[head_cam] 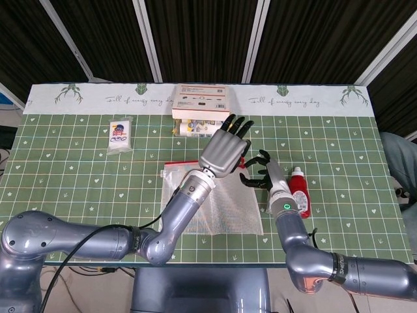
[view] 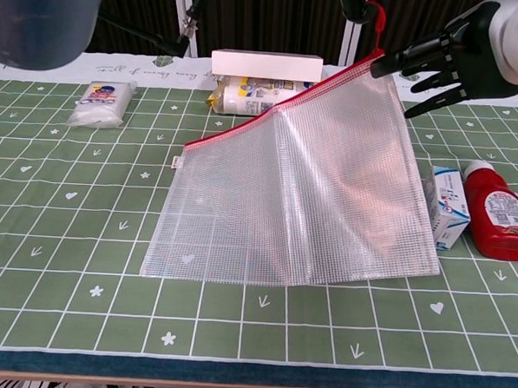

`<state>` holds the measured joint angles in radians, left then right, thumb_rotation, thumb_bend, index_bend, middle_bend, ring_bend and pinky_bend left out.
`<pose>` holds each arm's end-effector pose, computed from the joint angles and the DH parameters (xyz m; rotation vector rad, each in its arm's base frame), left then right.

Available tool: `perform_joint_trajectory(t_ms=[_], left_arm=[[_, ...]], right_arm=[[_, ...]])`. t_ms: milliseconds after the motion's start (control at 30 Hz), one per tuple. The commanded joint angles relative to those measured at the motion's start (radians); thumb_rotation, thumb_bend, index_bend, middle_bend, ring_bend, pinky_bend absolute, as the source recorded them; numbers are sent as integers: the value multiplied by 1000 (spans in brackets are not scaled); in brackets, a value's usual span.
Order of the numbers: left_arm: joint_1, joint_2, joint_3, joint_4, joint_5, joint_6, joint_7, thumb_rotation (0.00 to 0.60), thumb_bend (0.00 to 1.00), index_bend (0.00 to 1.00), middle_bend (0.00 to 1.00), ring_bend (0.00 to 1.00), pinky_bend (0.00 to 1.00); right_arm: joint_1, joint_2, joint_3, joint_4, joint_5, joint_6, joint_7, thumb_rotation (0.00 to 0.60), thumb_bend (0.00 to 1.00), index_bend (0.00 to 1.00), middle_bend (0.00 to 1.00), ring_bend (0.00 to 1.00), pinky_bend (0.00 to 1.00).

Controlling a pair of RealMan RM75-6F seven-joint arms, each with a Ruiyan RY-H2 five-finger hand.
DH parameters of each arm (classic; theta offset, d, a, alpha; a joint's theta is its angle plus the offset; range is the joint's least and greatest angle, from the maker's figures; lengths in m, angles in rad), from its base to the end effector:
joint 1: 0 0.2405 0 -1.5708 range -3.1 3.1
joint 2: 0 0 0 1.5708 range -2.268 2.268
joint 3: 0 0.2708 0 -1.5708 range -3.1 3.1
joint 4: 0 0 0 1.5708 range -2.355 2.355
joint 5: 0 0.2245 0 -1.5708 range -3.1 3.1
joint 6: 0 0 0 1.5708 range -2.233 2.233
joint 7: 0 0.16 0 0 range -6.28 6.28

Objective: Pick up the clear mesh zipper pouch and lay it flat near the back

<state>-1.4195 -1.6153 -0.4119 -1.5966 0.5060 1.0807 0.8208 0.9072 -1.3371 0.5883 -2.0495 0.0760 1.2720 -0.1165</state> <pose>0.1253 0.3984 -0.0266 -1.9499 -0.6553 -1.1100 -0.0778 -0.3642 0.0474 0.8362 -2.0565 1.0787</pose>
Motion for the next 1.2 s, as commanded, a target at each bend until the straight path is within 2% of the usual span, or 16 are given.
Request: perform_joint_trajectory(t_ms=[33, 767, 1200], left_arm=[[0, 2, 1, -2, -2, 0, -2, 600, 463, 580, 84, 0, 0], [3, 19, 13, -12, -3, 0, -21, 600, 463, 579, 83, 0, 0], [28, 46, 37, -43, 6, 1, -39, 600, 463, 579, 83, 0, 0]], right_arm=[[1, -4, 5, 4, 4, 6, -2, 600, 444, 521, 61, 0, 193], [-10, -24, 30, 10, 20, 14, -20, 600, 520, 584, 95, 0, 194], [-10, -18, 67, -7, 17, 22, -23, 600, 550, 601, 101, 0, 194]])
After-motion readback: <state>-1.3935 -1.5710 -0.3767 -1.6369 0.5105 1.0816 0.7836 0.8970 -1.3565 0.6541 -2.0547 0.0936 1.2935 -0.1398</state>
